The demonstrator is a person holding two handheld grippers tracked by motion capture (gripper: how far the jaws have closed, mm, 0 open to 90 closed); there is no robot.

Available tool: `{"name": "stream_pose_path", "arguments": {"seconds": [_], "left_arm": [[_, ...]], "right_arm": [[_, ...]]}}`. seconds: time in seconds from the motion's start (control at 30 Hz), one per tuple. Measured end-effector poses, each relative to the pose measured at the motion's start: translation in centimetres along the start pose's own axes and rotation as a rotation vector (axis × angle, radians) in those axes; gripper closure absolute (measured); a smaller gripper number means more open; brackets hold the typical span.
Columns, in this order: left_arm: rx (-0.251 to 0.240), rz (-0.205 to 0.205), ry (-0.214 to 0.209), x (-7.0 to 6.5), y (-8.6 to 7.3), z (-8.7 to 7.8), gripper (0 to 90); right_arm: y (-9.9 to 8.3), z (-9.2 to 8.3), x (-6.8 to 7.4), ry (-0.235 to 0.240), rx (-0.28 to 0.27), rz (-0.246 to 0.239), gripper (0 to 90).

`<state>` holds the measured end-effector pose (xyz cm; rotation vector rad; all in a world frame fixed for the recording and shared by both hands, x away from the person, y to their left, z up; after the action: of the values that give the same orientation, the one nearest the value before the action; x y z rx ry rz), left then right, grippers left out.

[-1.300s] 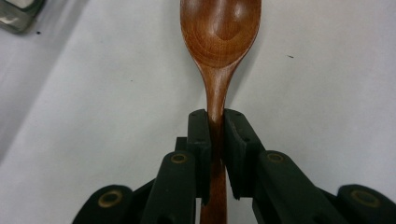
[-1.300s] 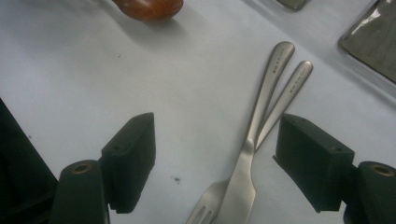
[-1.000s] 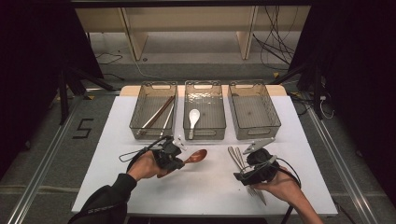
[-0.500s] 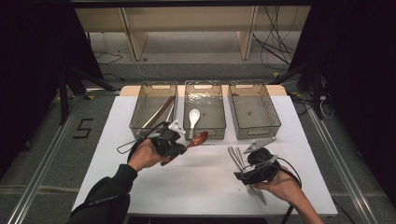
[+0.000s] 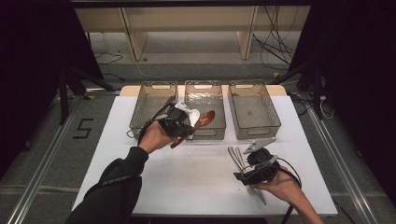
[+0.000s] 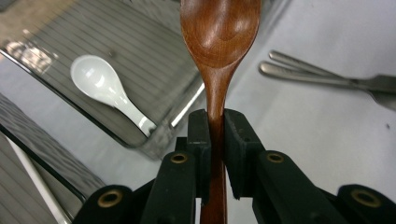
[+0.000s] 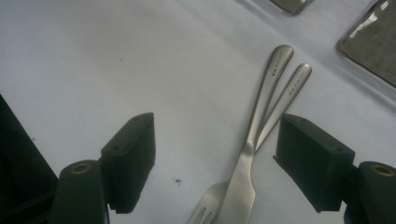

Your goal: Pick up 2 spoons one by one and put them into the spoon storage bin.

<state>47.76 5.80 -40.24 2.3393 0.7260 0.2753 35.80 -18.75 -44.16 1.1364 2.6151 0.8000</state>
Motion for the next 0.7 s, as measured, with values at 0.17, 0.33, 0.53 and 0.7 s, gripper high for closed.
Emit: {"name": "stream_pose_path", "arguments": {"seconds": [0.17,0.33,0.53,0.7], "left_arm": [[-0.019,-0.022,0.020,1.0,1.5,0.3,80.6],[-0.031,-0.041,0.037,1.8,2.7,1.0,80.6],[-0.041,-0.078,0.055,3.2,3.7,1.9,80.6],[-0.060,-0.116,0.061,4.3,4.3,2.5,80.6]], "right_arm": [[0.0,0.0,0.0,0.002,0.000,-0.002,29.2],[0.0,0.0,0.0,0.002,-0.001,-0.004,29.2],[0.0,0.0,0.0,0.004,0.001,-0.007,29.2],[-0.1,0.0,0.0,0.003,0.000,-0.006,29.2]]}}
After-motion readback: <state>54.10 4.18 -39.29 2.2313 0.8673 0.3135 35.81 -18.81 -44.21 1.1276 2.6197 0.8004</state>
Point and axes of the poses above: each handheld gripper's, and its own axes: z roughly forward along the jaws, y roughly out of its top, x roughly to its left, the point moved 4 cm from there along z, roughly forward along the jaws, and after that the axes turned 2 degrees about z, right-handed, at the moved point
